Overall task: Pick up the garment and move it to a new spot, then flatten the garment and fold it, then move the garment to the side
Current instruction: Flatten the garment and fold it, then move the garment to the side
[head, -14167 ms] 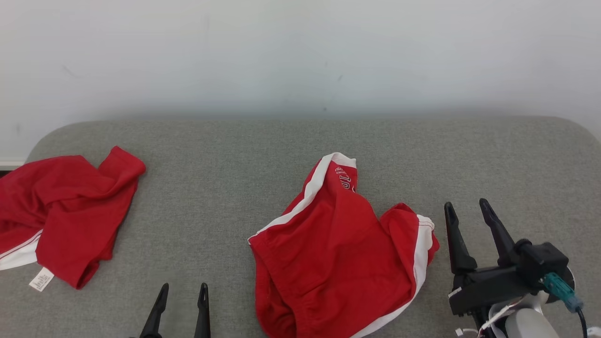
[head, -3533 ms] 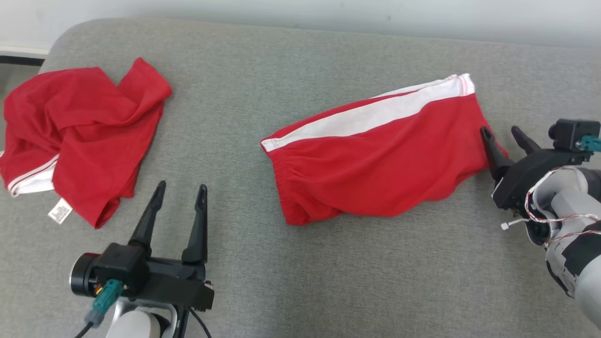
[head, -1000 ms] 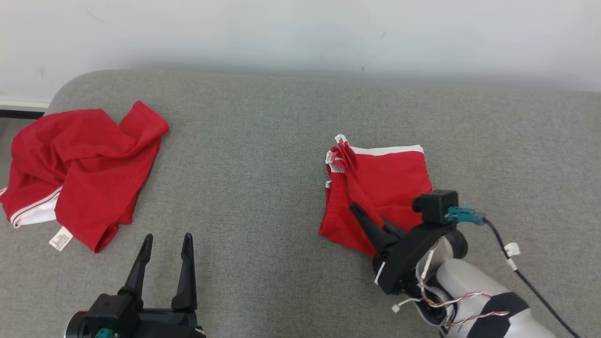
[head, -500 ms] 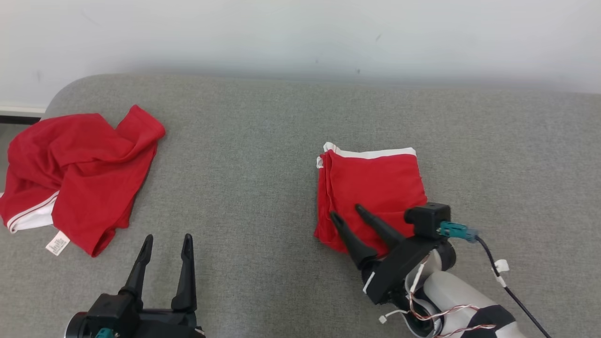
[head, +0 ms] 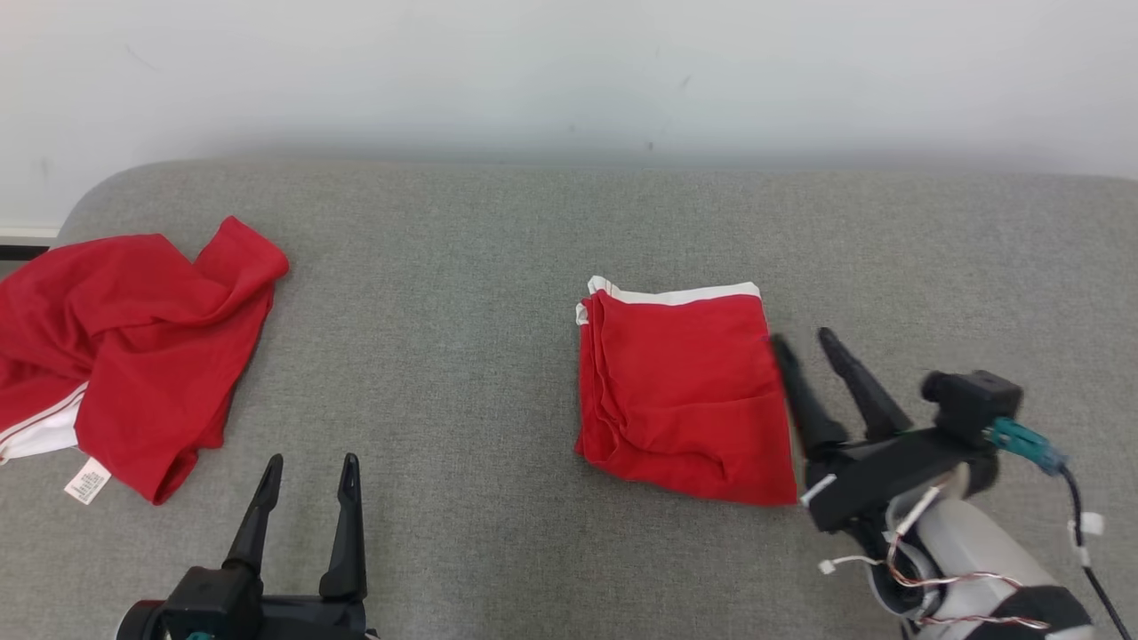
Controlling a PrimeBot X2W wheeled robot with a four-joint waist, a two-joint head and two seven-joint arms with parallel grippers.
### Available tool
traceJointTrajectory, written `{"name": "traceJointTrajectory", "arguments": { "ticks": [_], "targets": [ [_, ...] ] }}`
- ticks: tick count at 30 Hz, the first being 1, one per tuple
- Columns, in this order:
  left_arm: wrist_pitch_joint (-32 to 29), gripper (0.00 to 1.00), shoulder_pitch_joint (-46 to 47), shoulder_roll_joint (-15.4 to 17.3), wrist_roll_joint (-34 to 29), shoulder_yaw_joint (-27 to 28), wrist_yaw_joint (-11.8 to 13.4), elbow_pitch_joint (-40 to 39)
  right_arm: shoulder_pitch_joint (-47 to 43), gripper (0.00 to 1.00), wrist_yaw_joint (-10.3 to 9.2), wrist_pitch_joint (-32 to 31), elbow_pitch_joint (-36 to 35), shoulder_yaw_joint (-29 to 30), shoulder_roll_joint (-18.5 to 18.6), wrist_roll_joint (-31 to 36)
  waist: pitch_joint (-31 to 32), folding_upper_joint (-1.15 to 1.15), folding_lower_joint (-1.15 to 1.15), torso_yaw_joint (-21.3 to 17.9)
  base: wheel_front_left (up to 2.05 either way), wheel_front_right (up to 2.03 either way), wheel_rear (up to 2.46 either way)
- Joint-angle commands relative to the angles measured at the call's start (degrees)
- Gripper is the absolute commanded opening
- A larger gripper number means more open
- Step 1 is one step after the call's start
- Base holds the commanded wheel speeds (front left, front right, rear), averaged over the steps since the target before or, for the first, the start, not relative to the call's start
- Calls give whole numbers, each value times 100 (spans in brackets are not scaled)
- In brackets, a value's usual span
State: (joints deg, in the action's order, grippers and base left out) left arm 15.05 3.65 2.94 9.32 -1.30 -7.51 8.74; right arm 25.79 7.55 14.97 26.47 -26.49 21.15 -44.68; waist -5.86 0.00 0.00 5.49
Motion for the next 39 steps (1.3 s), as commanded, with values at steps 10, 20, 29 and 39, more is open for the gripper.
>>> {"name": "traceJointTrajectory", "arguments": {
  "ticks": [10,20,29,39],
  "targets": [
    [19,100,-112,-7,-204,117,10,-68,-823,0,-14,16,-542,1494,-323,1213,44,0,0,-6,0,0,0],
    [19,100,-426,-6,-355,308,37,-293,-1932,100,-14,17,-1578,2565,-935,2236,199,0,0,-317,0,0,0],
    [19,100,-661,-7,-468,428,89,-408,-2537,100,-14,16,-2019,2877,-1167,2681,344,0,0,-531,0,0,0],
    [19,100,-837,-6,-566,501,79,-372,-2835,100,-14,17,-2040,2822,-1280,3015,478,0,0,-583,0,0,0]
  ]
}}
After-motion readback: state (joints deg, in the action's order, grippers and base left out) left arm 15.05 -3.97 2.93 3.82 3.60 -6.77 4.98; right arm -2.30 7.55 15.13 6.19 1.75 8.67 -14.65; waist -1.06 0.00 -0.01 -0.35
